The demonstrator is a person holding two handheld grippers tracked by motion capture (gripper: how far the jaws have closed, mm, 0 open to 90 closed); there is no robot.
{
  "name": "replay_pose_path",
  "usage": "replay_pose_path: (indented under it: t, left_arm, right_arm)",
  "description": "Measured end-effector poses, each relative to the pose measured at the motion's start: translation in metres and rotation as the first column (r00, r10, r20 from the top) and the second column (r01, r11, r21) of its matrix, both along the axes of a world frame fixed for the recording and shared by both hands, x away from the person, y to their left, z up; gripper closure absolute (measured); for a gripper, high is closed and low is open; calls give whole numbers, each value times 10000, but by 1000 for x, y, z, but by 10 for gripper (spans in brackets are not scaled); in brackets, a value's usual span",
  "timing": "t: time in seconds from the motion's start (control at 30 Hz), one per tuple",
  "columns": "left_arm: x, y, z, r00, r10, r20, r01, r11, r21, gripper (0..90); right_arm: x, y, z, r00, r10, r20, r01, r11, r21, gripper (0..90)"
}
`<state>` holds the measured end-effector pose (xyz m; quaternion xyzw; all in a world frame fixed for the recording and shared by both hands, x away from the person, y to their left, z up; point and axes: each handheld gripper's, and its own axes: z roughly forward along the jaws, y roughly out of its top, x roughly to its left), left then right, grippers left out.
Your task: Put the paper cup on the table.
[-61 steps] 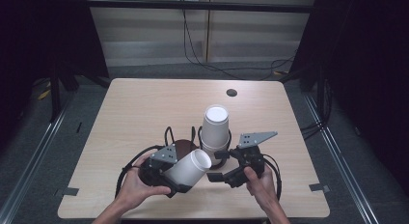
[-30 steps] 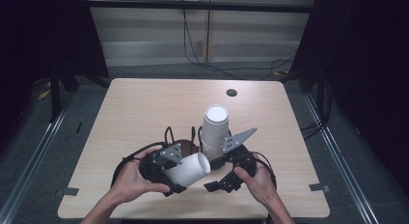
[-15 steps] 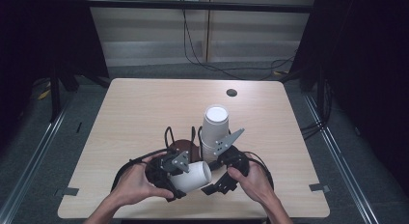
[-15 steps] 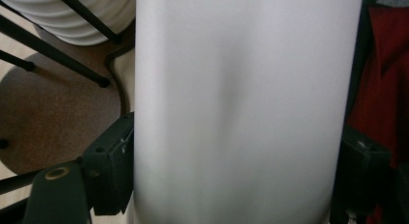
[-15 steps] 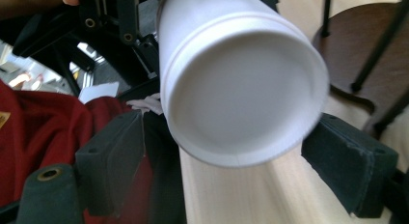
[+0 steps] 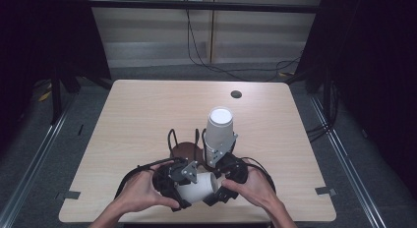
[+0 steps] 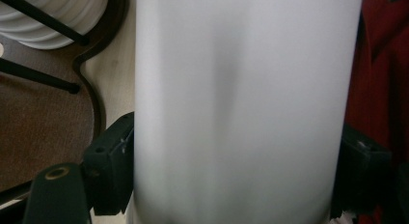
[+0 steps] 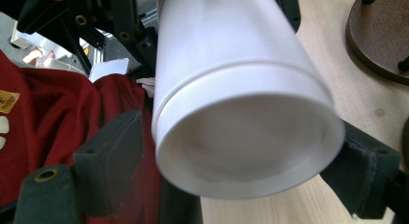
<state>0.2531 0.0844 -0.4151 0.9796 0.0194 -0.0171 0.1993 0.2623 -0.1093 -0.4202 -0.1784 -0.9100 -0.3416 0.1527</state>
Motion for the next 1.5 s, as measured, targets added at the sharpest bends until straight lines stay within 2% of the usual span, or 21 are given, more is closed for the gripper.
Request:
replay_pose_path:
  t: [0.17,0.33,0.4,0.57,0.63,0.7,0.77,0.87,0.93,1.03,1.1,1.2,1.23,1.3,1.37,1.5]
  left_arm:
    - [-2,-3,-1,9999,-157,-71,158,9998,150,186]
    - [-3,-4,-2,9997,-224,26,223,9996,154,186]
    - [-3,-4,-2,9996,-296,32,295,9993,238,185]
    - [-4,-6,-4,9987,-510,-10,510,9982,311,183]
    - [-4,-6,-4,9982,-596,-28,597,9975,385,181]
    - [-3,-4,-3,9983,-568,-102,571,9979,292,177]
    - [-3,-4,-4,9987,-498,-125,501,9985,207,173]
    - [-3,-5,-5,9983,-579,-20,579,9981,186,155]
    - [-2,-4,-6,9984,-573,2,573,9984,23,149]
    - [-1,-2,-4,9988,-486,-71,484,9986,-227,135]
    - [1,-2,-3,9985,-552,27,552,9983,-180,134]
    - [1,0,-4,9994,-331,-142,323,9983,-476,133]
    - [1,2,-4,9994,-342,-3,342,9977,-578,133]
    - [3,5,-3,9991,-410,-72,403,9961,-783,133]
    - [4,6,-3,9994,-326,75,331,9960,-827,130]
    - [4,8,-3,9981,-497,371,534,9931,-1042,127]
  right_arm:
    - [-1,1,0,10000,26,-85,-26,10000,32,157]
    - [-2,6,-1,9998,143,-107,-145,9997,-186,154]
    - [-1,7,-2,9999,154,-72,-155,9998,-117,153]
    - [0,8,-3,9996,91,-260,-94,9999,-105,183]
    - [-1,9,-3,9997,62,-238,-66,9998,-169,224]
    - [-1,9,-3,9996,60,-269,-68,9996,-273,235]
    - [-1,8,-3,10000,69,-66,-70,9999,-154,245]
    - [-1,7,-3,10000,63,-66,-64,9999,-143,249]
    - [-1,6,-3,10000,52,-66,-53,9998,-201,250]
    - [1,4,-2,9998,-35,-203,34,10000,-43,252]
    - [1,3,-2,9998,-58,-197,57,10000,-31,253]
    - [1,2,-2,9996,-176,-217,178,9998,72,254]
    - [1,2,-1,9996,-186,-233,186,9998,9,254]
    - [1,2,0,9995,-265,-169,267,9996,116,255]
    - [1,2,1,9994,-336,-70,337,9993,133,256]
    - [1,2,1,9989,-451,-115,452,9990,68,257]
